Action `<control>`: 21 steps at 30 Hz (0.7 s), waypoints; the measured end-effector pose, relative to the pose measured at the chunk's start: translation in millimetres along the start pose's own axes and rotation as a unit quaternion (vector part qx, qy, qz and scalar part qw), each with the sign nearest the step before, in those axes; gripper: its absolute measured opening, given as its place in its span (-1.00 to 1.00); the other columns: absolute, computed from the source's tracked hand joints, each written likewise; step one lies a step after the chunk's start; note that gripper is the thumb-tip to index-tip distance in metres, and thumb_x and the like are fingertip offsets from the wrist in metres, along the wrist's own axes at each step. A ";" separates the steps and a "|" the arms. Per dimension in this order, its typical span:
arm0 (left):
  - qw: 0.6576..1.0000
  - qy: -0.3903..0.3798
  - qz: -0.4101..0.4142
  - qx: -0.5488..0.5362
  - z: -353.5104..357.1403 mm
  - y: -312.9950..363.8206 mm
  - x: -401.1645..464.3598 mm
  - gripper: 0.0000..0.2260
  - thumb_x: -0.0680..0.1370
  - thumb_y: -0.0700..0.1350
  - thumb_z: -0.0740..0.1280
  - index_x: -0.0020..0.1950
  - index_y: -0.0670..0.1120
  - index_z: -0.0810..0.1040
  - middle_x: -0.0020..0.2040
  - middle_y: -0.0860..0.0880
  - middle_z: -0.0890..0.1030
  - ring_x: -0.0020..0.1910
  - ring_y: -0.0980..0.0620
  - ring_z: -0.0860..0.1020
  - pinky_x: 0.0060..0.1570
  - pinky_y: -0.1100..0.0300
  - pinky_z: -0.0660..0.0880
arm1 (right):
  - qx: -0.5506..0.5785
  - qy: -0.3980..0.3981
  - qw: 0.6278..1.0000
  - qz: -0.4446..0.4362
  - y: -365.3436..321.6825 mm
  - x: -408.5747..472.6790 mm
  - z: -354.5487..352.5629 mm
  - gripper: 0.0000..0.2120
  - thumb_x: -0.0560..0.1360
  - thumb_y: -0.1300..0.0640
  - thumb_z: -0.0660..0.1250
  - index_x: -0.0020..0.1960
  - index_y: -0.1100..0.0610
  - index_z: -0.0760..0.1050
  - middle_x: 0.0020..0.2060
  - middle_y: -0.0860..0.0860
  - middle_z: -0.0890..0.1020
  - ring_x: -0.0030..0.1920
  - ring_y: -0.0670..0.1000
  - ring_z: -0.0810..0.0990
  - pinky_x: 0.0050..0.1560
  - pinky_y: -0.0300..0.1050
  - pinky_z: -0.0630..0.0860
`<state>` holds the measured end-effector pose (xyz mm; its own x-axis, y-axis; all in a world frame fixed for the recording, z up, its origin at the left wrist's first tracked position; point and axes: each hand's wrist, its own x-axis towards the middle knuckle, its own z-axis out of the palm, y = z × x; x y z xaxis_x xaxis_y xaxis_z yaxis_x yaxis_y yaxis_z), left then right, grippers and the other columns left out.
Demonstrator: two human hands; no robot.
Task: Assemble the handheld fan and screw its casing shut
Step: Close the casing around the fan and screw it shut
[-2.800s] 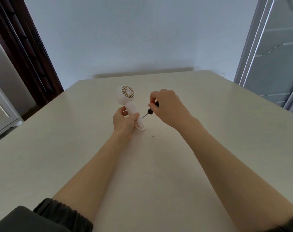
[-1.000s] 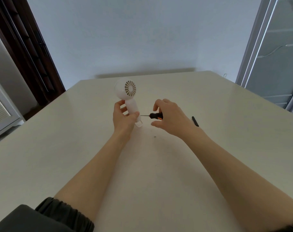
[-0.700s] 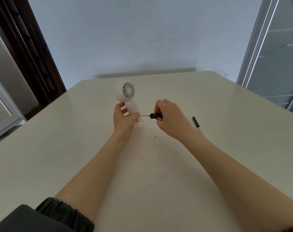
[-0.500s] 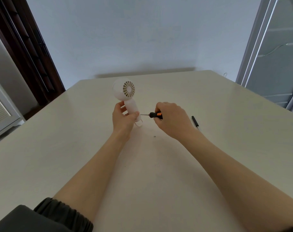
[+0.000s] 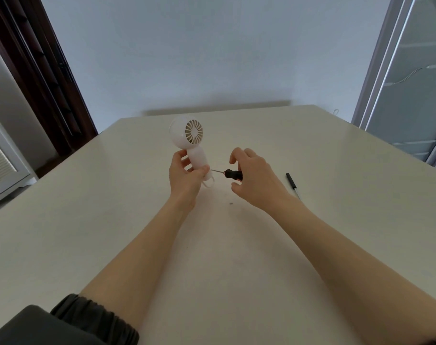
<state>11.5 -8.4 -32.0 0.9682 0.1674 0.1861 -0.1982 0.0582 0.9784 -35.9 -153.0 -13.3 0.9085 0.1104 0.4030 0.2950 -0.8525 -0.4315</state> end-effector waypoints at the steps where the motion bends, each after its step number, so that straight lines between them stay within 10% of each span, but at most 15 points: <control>1: 1.000 -0.001 -0.001 0.000 0.0 -0.1 0.1 -0.57 0.44 -0.36 0.38 0.22 -0.06 0.37 0.15 -0.08 0.52 -0.03 0.00 0.57 0.02 0.10 0.53 | -0.002 0.011 1.000 -0.004 -0.3 0.2 -0.3 -0.74 0.42 0.32 0.29 0.09 0.17 0.38 -0.11 -0.02 0.38 -0.17 0.12 0.48 -0.15 -0.05 0.45; 8: 1.000 -0.014 -0.004 0.004 -0.6 0.2 -0.1 -0.58 0.46 -0.35 0.38 0.18 -0.01 0.34 0.04 -0.12 0.58 -0.11 0.05 0.57 -0.14 0.26 0.47 | -0.059 0.051 0.996 -0.029 -0.2 0.6 0.7 -0.93 0.48 0.27 0.25 -0.04 0.20 0.44 -0.10 0.06 0.50 -0.22 0.12 0.48 -0.27 -0.12 0.32; 14: 1.000 -0.010 0.004 -0.002 -2.3 1.9 0.5 -0.57 0.45 -0.36 0.37 0.21 -0.04 0.34 0.01 -0.11 0.58 -0.15 0.08 0.58 -0.15 0.26 0.48 | -0.140 0.061 0.988 -0.009 3.6 3.2 3.9 -0.70 0.61 -0.03 0.13 -0.03 0.19 0.48 -0.16 0.04 0.54 -0.21 0.09 0.48 -0.24 -0.08 0.35; 21: 1.000 -0.007 0.002 -0.003 0.3 2.2 -0.5 -0.54 0.44 -0.37 0.38 0.25 -0.06 0.35 -0.05 -0.04 0.58 -0.16 0.11 0.58 -0.18 0.28 0.47 | 0.005 0.035 0.999 0.030 6.1 5.1 5.1 -0.74 0.54 0.03 0.27 -0.12 0.24 0.48 -0.26 0.08 0.52 -0.22 0.13 0.49 -0.20 -0.04 0.39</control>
<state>10.6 -8.7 -29.9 0.9691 0.1546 0.1922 -0.2040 0.0641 0.9769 -28.0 -155.0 -17.9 0.9018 0.0219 0.4316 0.2432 -0.8512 -0.4650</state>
